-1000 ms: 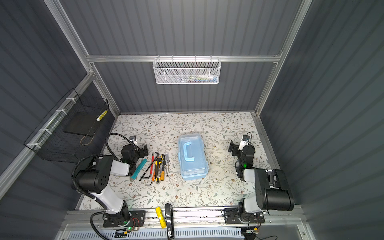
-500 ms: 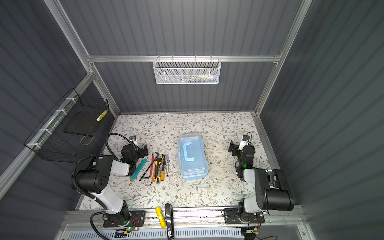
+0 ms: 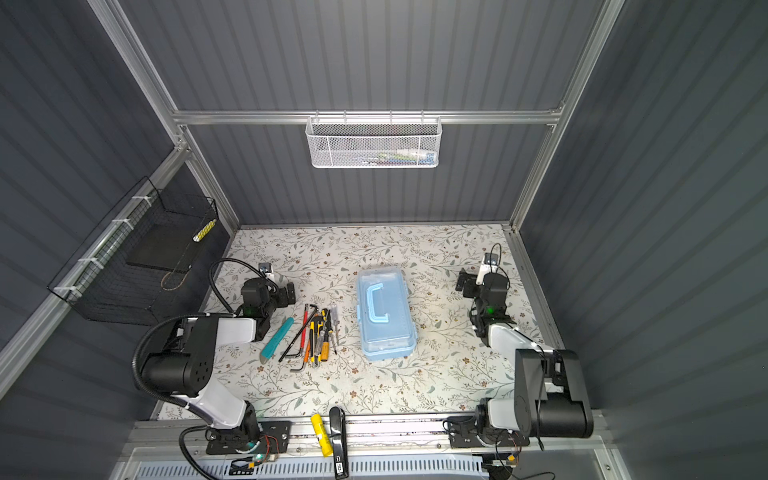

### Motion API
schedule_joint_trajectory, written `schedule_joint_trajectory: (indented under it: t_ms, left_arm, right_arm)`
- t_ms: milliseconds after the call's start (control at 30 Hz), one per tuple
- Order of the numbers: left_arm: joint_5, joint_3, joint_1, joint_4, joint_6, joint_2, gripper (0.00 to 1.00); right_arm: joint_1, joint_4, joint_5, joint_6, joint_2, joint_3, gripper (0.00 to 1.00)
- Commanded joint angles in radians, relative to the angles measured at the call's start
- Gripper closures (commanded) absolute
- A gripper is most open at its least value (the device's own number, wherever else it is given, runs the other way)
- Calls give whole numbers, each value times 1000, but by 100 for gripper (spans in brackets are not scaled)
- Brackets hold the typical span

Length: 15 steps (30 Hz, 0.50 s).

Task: Pack the tool kit

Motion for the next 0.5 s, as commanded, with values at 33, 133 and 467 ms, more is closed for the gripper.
schedule_joint_trajectory:
  t_ms: [33, 133, 467]
  left_arm:
    - [81, 65, 5, -273, -132, -168, 1]
    - [222, 92, 4, -396, -235, -227, 1]
    - [385, 15, -191, -497, -399, -374, 0]
  right_arm:
    - [114, -431, 27, 23, -40, 179, 5]
    - [224, -616, 8, 53, -35, 277, 6]
    - [522, -992, -129, 223, -24, 484, 22]
